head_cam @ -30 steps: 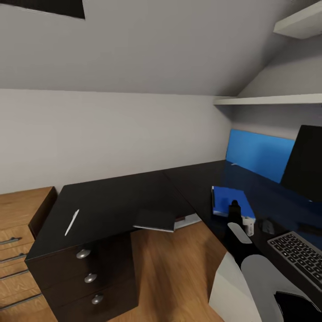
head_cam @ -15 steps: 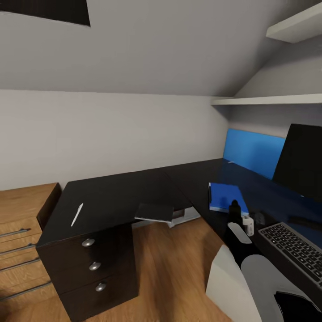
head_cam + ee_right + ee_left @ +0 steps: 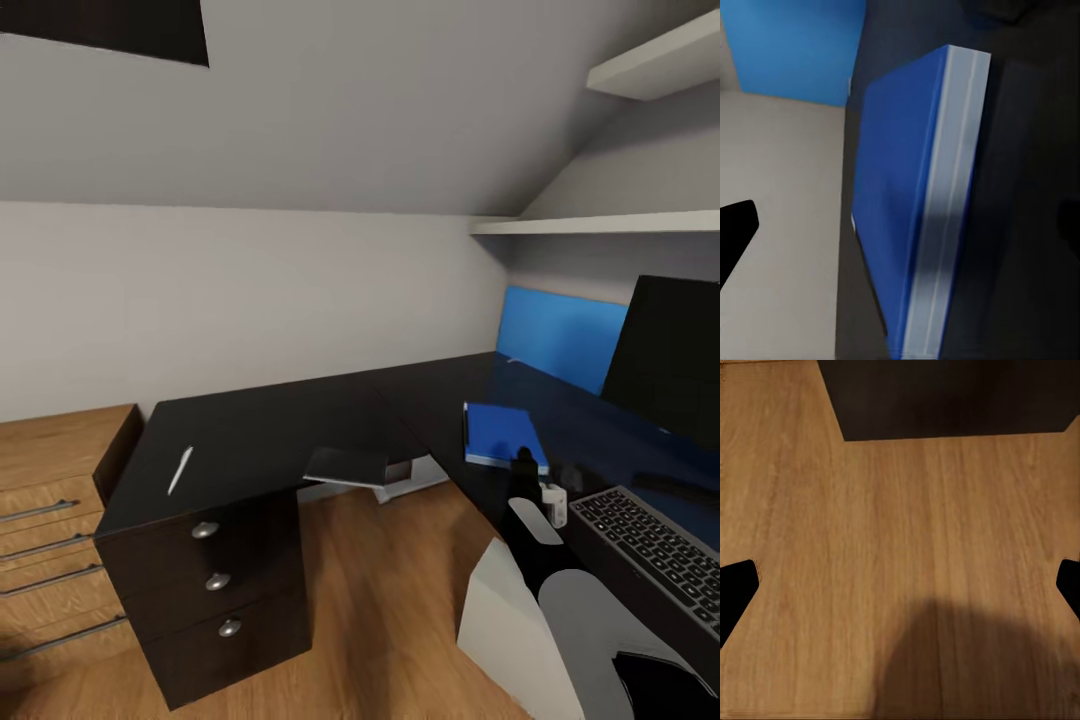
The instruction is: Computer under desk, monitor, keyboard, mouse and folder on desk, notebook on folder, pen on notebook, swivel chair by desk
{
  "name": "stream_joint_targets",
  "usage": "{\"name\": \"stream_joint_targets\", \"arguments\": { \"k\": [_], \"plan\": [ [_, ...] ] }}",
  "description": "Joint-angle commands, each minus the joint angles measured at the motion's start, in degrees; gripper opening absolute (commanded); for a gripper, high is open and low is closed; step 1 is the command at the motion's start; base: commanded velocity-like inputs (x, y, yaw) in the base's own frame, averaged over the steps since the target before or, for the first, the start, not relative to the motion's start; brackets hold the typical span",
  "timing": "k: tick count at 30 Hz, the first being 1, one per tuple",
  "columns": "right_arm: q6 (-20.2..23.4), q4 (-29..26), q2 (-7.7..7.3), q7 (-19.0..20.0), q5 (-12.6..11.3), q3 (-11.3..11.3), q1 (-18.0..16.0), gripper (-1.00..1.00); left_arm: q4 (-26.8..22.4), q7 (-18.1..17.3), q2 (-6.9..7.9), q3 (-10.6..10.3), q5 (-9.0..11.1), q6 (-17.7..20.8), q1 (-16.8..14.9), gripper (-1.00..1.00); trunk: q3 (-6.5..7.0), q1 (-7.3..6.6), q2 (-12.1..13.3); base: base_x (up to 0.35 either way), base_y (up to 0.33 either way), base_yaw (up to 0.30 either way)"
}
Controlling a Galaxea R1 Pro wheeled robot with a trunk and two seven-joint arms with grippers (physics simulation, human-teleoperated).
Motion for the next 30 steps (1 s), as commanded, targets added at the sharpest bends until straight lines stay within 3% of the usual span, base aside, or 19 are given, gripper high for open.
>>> {"name": "stream_joint_targets", "arguments": {
  "k": [1, 9, 17, 21, 30],
  "plan": [
    [-0.2, -0.1, 0.02, 0.0, -0.4, 0.1, 0.0, 1.0, 0.0, 0.2, 0.03, -0.4, 0.6, -0.2, 0.0, 1.0, -0.06, -0.03, 0.0, -0.227, 0.0, 0.0],
    [0.2, 0.2, 0.62, 0.0, -0.4, 0.3, 0.0, 1.0, 0.0, 0.2, 0.03, -0.3, 0.6, -0.2, 0.0, 1.0, -0.06, -0.03, 0.0, -0.213, 0.0, 0.0],
    [2.2, 0.2, 3.45, 0.2, 0.4, 1.0, 0.1, 1.0, 0.0, 0.3, 0.03, -0.3, 0.6, -0.1, 0.0, 1.0, -0.06, -0.03, 0.0, -0.022, 0.0, 0.0],
    [2.7, 0.2, 4.67, 0.3, 1.6, 4.8, 0.1, 1.0, 0.0, 0.3, 0.01, -0.3, 0.6, -0.1, 0.0, 1.0, -0.06, -0.03, 0.0, -0.003, 0.0, 0.0],
    [3.4, 0.3, 5.26, 0.2, 2.2, 13.6, 0.1, 1.0, 0.0, 0.3, -0.05, -0.3, 0.6, -0.2, 0.0, 1.0, -0.06, -0.03, 0.0, 0.0, 0.0, 0.0]
  ]
}}
